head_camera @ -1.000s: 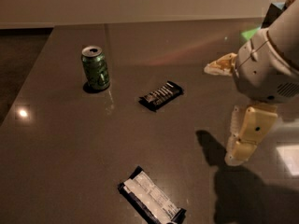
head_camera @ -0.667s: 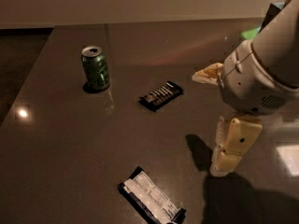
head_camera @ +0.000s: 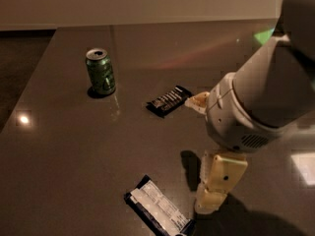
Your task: Move rxbar blueberry near rxbar chocolate
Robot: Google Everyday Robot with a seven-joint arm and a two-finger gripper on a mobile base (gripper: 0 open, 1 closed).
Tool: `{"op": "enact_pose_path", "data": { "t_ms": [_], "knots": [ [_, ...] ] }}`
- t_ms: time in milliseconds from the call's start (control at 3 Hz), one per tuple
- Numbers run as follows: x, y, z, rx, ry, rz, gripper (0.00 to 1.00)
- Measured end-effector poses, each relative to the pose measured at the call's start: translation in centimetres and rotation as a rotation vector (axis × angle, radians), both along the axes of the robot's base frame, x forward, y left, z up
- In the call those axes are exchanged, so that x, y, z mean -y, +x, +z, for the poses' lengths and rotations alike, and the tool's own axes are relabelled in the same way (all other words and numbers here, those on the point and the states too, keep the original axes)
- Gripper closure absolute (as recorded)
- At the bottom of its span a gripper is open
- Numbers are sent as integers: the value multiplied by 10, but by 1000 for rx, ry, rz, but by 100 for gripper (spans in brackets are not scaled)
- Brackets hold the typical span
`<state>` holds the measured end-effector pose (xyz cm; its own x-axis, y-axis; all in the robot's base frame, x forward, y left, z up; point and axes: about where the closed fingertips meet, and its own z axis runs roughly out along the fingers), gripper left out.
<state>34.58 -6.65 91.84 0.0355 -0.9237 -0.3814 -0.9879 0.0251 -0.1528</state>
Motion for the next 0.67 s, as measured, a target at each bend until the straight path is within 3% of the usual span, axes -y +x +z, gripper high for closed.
{"op": "enact_pose_path", "data": {
  "t_ms": [667],
  "knots": [
    [-21, -21, -29, 10, -69, 8, 0]
  ]
}}
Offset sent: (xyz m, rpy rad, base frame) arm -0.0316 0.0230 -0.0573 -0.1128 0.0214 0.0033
